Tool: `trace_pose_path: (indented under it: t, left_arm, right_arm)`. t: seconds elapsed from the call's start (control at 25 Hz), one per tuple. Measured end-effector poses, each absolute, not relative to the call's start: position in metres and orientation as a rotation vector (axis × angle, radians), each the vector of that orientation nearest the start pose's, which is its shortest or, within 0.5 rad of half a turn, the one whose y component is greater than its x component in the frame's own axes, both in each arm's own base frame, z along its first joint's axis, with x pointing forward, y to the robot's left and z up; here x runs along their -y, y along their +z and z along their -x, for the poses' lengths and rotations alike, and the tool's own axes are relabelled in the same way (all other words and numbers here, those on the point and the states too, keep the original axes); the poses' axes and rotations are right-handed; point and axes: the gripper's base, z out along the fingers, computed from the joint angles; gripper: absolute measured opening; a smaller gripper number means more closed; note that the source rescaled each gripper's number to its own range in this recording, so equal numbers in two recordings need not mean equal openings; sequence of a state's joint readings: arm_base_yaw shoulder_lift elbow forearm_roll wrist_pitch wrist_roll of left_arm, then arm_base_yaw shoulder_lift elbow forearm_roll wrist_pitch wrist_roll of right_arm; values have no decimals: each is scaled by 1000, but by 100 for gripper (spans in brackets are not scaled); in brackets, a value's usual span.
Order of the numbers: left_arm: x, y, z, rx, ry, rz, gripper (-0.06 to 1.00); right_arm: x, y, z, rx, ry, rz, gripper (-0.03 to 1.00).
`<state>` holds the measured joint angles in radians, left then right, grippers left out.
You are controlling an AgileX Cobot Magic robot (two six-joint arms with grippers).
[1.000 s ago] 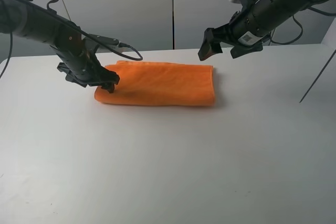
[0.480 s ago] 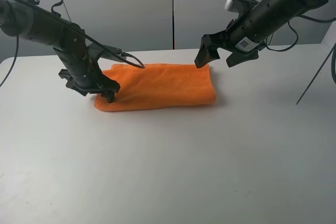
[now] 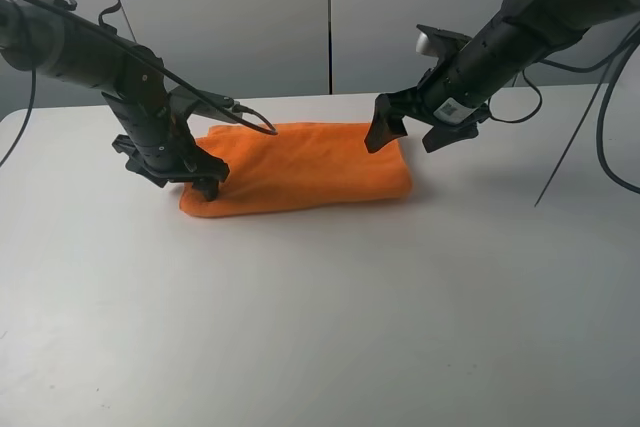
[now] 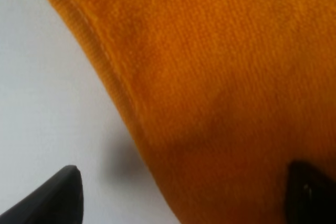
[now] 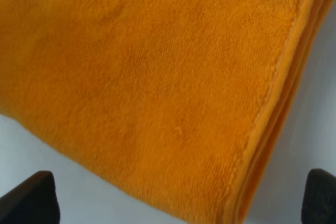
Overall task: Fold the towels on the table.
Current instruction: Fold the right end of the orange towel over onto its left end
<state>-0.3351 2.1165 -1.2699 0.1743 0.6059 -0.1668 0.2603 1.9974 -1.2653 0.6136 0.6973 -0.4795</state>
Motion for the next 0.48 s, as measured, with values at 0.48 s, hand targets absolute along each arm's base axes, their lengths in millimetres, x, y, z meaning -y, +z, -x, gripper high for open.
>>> trace_pose_path:
  t: [0.48]
  left_arm:
    - [121, 99, -376, -2882, 87, -440, 100]
  right_arm:
    - [-136, 144, -405, -2835, 509, 282, 100]
